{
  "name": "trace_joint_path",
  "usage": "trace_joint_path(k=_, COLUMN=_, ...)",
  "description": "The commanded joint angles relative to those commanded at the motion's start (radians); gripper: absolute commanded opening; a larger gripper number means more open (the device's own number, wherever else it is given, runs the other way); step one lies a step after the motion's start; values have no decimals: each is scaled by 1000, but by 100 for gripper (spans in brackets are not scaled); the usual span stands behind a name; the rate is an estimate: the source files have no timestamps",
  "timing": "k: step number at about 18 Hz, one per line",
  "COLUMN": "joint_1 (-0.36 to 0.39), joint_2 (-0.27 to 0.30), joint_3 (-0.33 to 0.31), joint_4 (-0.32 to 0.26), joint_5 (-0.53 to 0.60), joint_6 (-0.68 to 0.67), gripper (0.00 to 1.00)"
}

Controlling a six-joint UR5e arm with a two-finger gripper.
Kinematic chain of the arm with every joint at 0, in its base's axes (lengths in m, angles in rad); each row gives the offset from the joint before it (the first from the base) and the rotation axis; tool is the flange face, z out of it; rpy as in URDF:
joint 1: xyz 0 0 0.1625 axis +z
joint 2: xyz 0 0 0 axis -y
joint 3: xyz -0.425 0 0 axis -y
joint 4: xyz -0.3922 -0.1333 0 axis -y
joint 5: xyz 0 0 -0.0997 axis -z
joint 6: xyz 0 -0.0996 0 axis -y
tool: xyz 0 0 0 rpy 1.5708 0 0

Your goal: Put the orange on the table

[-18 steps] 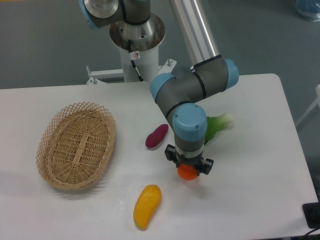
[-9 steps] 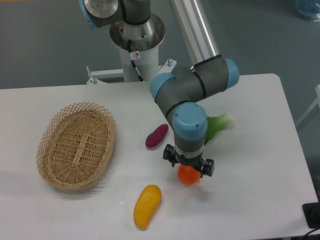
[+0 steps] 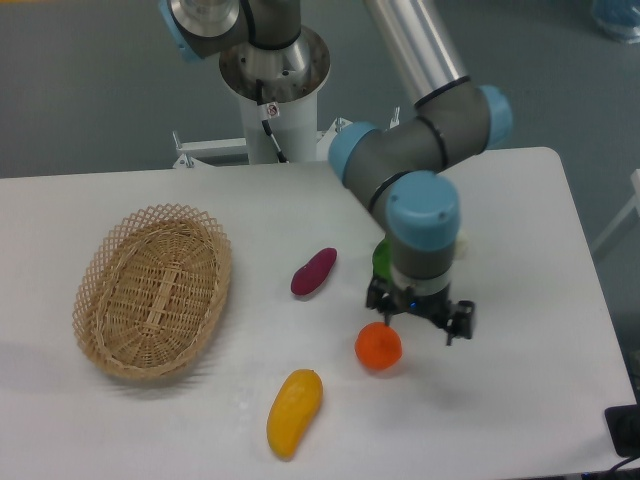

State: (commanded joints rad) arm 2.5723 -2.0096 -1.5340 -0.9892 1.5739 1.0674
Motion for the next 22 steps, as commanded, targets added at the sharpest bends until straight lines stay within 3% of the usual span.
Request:
trace_joint_path(k=3, joint_1=46, joint_2=11, joint_3=14, joint_4=-57, joint_5=-43, joint_6=69, gripper=100)
trace_joint_path(k=7, joint_1=72, joint_2=22, joint_3=58, joint_4=-183, joint_5=-64, joint_6=154, gripper=100)
trace_joint_path(k=22, joint_1=57, joint_2=20, joint_3=46, joint_4=-178, joint_5=6, joint_6=175, gripper=100)
